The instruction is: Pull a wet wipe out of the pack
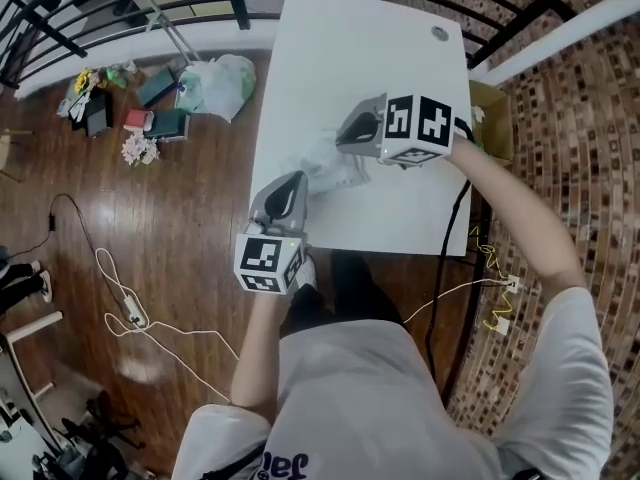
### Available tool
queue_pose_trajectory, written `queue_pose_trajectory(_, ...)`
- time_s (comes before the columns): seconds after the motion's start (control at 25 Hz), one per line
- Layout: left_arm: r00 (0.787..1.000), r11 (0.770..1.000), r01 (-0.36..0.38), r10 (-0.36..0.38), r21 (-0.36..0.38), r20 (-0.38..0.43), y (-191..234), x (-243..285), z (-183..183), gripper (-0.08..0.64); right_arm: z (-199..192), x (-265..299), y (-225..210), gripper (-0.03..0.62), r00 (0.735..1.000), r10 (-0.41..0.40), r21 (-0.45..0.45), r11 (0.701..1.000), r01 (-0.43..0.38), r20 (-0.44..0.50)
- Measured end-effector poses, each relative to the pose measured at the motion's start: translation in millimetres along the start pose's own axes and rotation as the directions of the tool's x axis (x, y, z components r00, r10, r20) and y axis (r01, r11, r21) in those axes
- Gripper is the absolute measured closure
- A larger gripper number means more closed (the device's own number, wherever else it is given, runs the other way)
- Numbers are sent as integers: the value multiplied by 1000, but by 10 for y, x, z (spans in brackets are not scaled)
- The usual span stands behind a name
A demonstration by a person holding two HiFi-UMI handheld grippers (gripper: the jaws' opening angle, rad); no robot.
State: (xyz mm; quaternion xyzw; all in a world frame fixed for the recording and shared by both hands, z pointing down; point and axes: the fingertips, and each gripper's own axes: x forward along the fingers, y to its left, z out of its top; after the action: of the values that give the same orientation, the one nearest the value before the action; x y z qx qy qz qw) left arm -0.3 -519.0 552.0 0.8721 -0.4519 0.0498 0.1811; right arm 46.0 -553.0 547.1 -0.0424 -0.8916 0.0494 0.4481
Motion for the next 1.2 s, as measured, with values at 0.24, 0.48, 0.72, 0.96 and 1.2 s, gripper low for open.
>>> queue_pose_trajectory(0.24, 993, 993, 112, -111, 21, -38, -437, 252, -106, 545, -340, -542, -91, 595, 991, -130, 95, 987, 128, 21)
queue_pose_trajectory(0.48, 958, 959, 277, -270, 63, -98, -1136, 617, -317, 545, -1596, -772, -78, 595, 963, -233, 294, 919, 264, -137)
queue_pose_trajectory(0.72, 919, 924, 375, -359, 80, -161, -1597, 837, -512, 545, -2812, -836, 38, 595, 930, -276, 472, 804, 361, -241)
queue_pose_trajectory(0.96, 902, 910, 405, -382, 86, -200, -1751, 841, -640, 545, -3381, -727, 123, 537, 909, -320, 566, 712, 416, -266)
queue_pose_trajectory(1.2, 916, 915, 386, -365, 121, -165, -1700, 605, -429, 545, -3107, -1014, 252, 511, 860, -447, 549, 667, 504, -246)
